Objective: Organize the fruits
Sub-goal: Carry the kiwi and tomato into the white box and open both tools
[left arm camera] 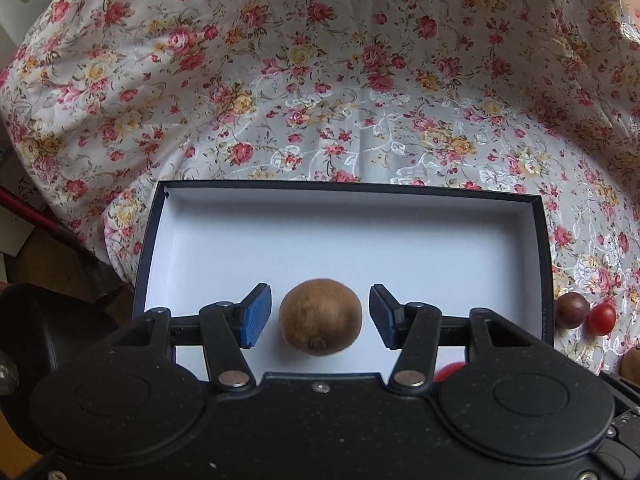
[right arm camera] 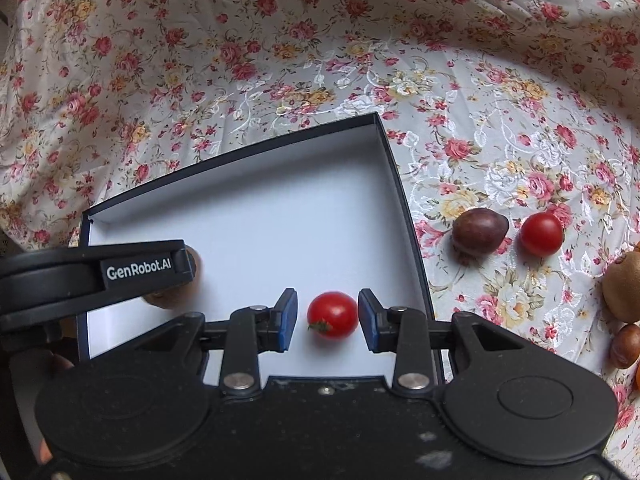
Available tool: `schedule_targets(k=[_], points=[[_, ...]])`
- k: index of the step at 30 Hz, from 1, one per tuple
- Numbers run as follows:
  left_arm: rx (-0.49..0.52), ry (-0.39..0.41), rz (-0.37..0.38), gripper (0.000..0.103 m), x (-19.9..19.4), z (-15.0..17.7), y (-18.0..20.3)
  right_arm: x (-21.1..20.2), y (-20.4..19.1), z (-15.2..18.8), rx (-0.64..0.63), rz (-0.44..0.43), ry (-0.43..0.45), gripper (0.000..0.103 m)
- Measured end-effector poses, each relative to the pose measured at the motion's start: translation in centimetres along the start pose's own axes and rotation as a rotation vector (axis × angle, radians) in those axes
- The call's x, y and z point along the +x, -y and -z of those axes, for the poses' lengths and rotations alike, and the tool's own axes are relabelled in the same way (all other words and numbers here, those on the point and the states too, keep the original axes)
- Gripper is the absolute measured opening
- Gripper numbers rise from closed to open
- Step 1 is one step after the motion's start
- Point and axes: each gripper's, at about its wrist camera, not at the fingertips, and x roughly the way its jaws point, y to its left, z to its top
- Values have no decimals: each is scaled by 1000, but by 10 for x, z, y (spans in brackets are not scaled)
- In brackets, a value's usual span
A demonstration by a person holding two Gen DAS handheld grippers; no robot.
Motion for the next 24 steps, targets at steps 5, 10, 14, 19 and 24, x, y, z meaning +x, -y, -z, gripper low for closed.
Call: schedule_targets(k=[5,10,14,19,24], points=[[-4,5,-3,59,0,0,-1,-6,-10,-3,-51,19,25,38],[-17,11,-2,59,-2,-1,-3,-6,-8,-5,-35,25,6,38],[-7,21,-5,59,-4,0,0,-10,-5,-5,-32,44,-3,40],[6,32,0,59,-8,0,5,-16,0,-3,-23,74,29,40],[24,41,8,59,-13,1,16,-22,11,-1,8,138,69,40]])
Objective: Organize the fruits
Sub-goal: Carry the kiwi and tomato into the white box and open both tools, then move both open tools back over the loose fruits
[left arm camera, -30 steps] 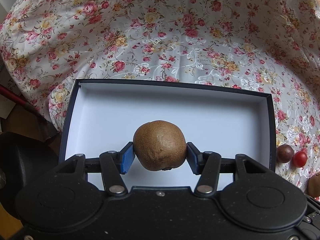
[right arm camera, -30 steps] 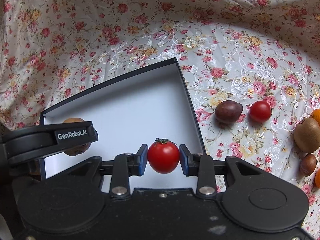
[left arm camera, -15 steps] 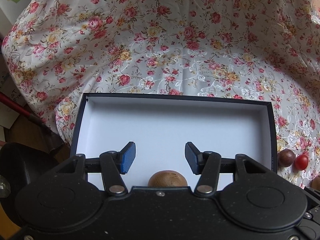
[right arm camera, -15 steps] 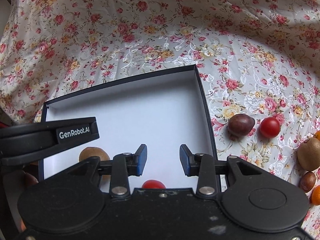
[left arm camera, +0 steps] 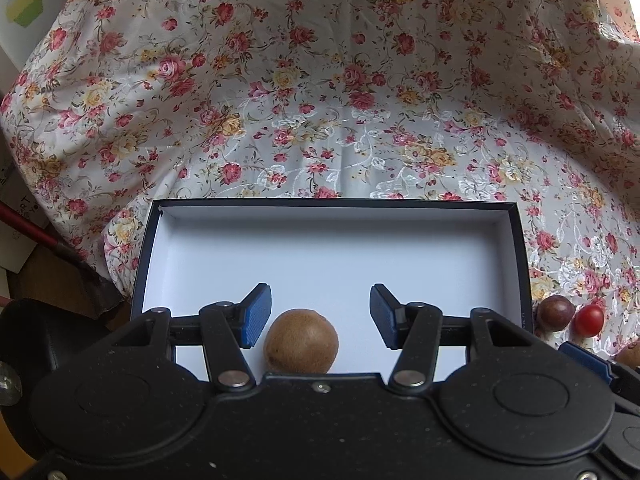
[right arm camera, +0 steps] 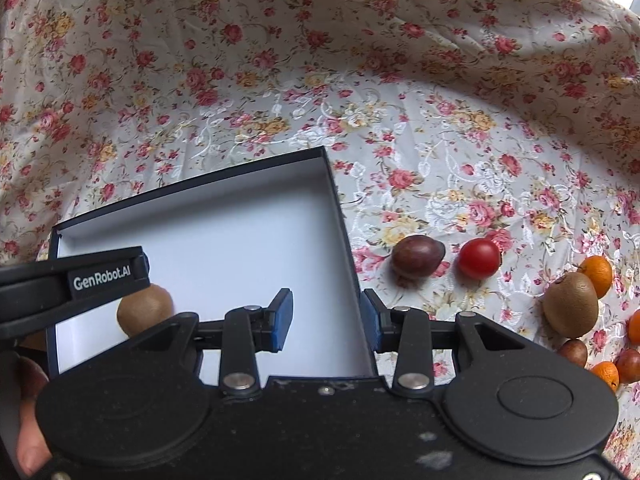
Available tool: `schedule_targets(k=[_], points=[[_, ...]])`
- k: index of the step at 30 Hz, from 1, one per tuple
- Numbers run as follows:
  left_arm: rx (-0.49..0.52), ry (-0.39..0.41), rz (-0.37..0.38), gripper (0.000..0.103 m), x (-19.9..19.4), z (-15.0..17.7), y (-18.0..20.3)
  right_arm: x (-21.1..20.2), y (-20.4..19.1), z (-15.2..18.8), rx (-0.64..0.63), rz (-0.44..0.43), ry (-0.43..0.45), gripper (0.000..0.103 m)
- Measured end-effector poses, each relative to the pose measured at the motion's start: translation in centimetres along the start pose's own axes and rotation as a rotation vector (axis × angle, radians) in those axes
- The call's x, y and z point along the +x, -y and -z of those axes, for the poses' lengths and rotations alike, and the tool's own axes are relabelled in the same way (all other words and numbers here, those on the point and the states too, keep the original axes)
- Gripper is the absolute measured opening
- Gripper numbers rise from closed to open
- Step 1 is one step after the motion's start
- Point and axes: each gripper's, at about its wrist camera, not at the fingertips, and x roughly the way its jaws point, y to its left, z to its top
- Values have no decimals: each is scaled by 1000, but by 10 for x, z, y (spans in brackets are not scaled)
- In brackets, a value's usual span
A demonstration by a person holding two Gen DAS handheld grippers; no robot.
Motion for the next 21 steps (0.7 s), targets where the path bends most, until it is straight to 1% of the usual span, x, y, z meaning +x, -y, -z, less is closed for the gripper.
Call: schedule_targets(k=[2,4,7,8,11,12,14,18,19,21], points=[[12,3,3,59,-2,1,6,-4,9,1,29,-4,21,39],[26,7,6,59,-4,2,13,-10,19,2,74,17,76,39],[51,14,12,59,-7,4,24,-21,33,7,171,92,185,39],[60,17,11,59,-8,5,28,-26,40,10,224,125,231,39],[81,19,20,59,-11,8,41,-40,59,19,339,166,324,39],[89,21,24,59,-13,9,46,-44,67,20,364,170,342,39],[110,25,27,59,-15,11,56,-48,78,19,351,153,331,39],[153,33,44,59,-21,17,78,-58,107,16,296,135,263,39],[160,34,48,59,-22,19,83,-59,113,15,297,138,251,39],[183,38,56,59,-25,22,96,-62,131,17,301,177,213,39]])
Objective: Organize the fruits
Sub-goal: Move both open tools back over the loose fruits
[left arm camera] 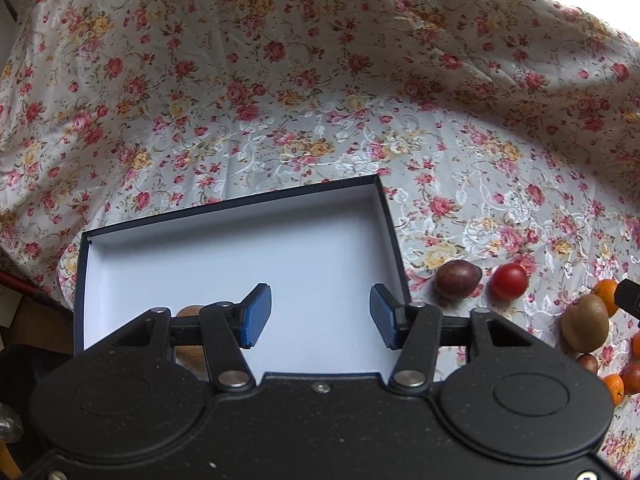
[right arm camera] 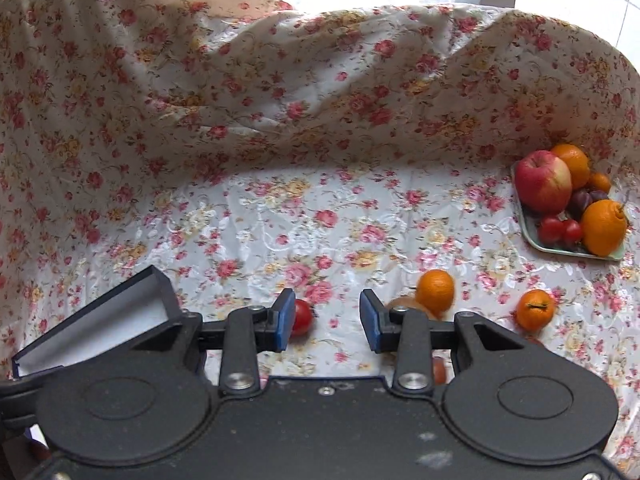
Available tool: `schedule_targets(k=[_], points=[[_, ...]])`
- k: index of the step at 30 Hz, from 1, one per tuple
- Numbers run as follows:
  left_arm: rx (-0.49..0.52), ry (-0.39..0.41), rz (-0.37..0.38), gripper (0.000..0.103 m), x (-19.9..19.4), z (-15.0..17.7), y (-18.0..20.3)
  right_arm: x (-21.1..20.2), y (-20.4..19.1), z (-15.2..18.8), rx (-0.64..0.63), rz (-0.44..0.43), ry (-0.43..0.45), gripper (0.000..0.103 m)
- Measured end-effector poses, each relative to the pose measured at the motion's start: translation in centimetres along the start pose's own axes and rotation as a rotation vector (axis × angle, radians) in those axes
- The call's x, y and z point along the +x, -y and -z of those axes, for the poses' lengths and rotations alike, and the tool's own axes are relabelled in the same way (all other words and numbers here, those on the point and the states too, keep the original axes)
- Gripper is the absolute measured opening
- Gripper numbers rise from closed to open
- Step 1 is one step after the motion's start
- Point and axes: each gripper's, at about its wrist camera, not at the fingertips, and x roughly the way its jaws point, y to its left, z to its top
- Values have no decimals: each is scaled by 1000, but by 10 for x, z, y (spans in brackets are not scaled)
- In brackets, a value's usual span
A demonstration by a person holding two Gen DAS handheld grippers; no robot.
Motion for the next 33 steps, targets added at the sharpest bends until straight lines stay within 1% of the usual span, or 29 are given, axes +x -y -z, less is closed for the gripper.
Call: schedule_targets(k=[3,7,11,16,18,21,22,24,26,28,30,33], points=[[34,5,9,59,-3,2,20,1,23,-5,-43,64,-26,39],[73,3,20,59,-4,6,44,-5,57,-9,-12,143,-19,38],[120,10,23,59,-7,13,70,-5,86,-16,-36,234,-56,37],[171,6,50,59,-9,20,98,-1,110,-13,-99,298,-104,37],[184,4,66,59,-11,22,108,3,118,-12,-118,289,-135,35],[198,0,84,59,-12,25,121,7,137,-10,-70,260,-173,34],[201,-3,88,59,-13,26,124,8,143,-10,-51,238,-187,34],[209,-11,101,59,-13,27,132,13,161,-11,17,155,-235,34],[217,-16,108,59,-14,28,138,17,178,-11,97,112,-257,34],[227,-19,111,59,-13,30,143,21,190,-11,148,104,-268,34],[232,-25,110,60,-12,31,146,23,198,-11,188,116,-273,34],[230,-35,108,59,-8,31,149,26,204,-12,210,135,-281,34]])
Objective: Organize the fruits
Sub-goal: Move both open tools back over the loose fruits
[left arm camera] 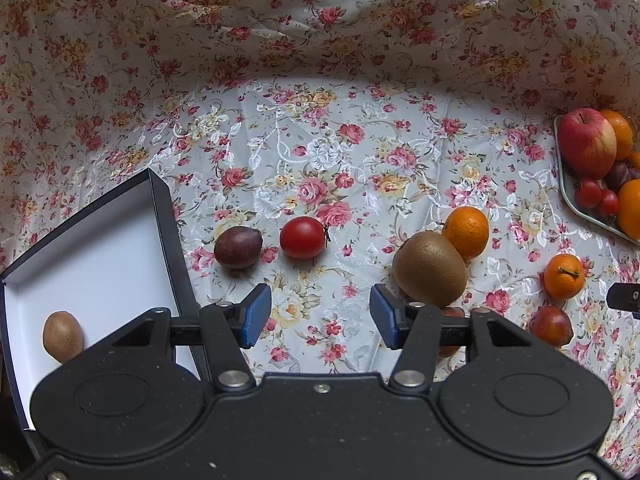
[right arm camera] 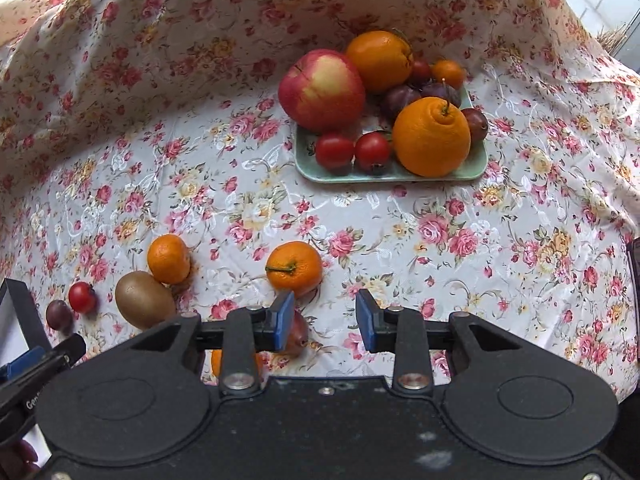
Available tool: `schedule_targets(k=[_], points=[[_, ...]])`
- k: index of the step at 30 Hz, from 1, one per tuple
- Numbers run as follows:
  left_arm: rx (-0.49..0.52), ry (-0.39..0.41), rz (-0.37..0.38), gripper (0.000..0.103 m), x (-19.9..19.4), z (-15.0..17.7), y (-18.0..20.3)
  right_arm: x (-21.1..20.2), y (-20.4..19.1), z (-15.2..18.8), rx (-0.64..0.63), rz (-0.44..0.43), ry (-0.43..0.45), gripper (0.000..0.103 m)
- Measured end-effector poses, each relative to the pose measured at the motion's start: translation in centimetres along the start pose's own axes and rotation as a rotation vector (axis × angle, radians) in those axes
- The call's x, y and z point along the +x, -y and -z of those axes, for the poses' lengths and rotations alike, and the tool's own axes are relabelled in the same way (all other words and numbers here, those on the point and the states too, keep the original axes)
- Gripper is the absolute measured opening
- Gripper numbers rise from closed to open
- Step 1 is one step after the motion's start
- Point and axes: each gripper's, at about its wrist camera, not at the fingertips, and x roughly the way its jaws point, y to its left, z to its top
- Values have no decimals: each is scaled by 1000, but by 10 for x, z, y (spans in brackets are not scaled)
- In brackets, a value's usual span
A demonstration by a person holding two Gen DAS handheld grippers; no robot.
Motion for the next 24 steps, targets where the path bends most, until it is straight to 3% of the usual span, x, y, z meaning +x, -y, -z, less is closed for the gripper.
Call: schedule_targets(k=[6,11,20,24], points=[[-2,-8,-4,59,4,-2,1,5,-5,-4,-37,-37,-42,34],[-7,-9,2,59,7,-6,0,11,-17,-5,-82,17,-40,35],[-9,-41,92,59,17,-14,1,20,-23,-20,-67,-37,-23,35],[8,-46,127,59,20,-18,6,28,-25,-26,-62,-8,-20,35]])
